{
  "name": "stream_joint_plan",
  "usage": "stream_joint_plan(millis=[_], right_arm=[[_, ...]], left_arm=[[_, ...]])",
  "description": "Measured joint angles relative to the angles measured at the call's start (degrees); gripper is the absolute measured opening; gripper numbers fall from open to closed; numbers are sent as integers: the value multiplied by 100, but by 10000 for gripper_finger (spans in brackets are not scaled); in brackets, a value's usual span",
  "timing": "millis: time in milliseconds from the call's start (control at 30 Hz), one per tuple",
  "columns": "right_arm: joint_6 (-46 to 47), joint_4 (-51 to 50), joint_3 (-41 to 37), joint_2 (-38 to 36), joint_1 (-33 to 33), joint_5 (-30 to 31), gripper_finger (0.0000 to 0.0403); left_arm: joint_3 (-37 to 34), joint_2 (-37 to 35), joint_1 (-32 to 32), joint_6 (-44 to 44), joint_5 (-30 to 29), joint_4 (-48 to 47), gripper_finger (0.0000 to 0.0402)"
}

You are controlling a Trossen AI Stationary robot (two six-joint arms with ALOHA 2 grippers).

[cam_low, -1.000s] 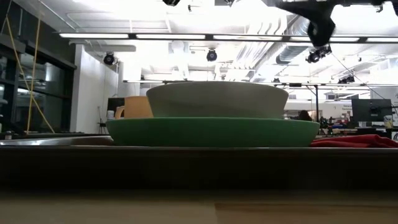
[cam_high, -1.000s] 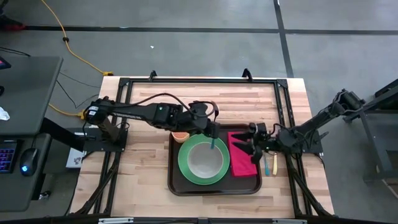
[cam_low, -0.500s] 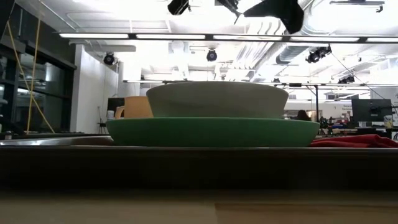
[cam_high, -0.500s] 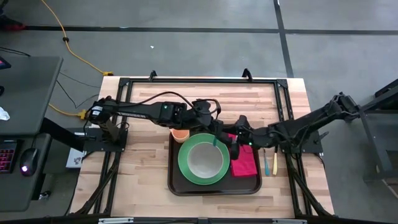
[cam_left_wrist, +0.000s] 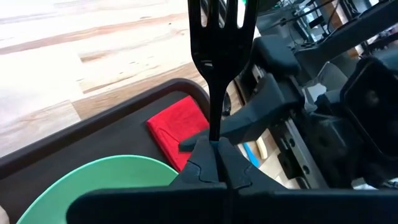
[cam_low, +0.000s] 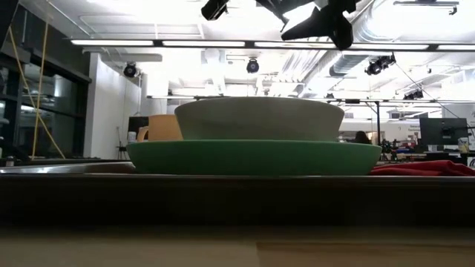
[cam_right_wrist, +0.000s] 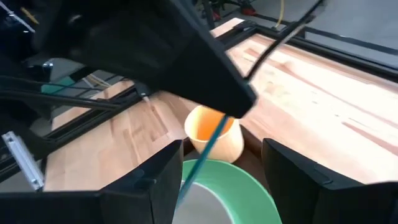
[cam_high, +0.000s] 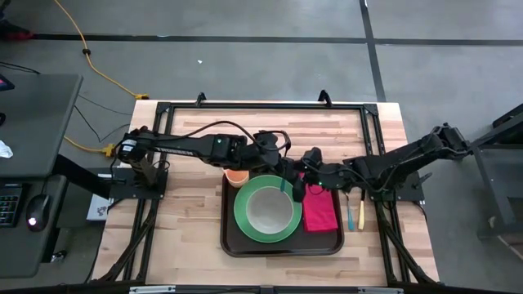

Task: Set up tray
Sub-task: Put the fork on top of the table napkin on the serving tray

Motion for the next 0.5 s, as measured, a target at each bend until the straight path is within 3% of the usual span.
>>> stream_joint_plan(millis=[500], right_arm=[[148, -177, 0, -2, -264, -157, 193]], left_arm=[[-2, 2, 6, 111, -4, 205, 10]])
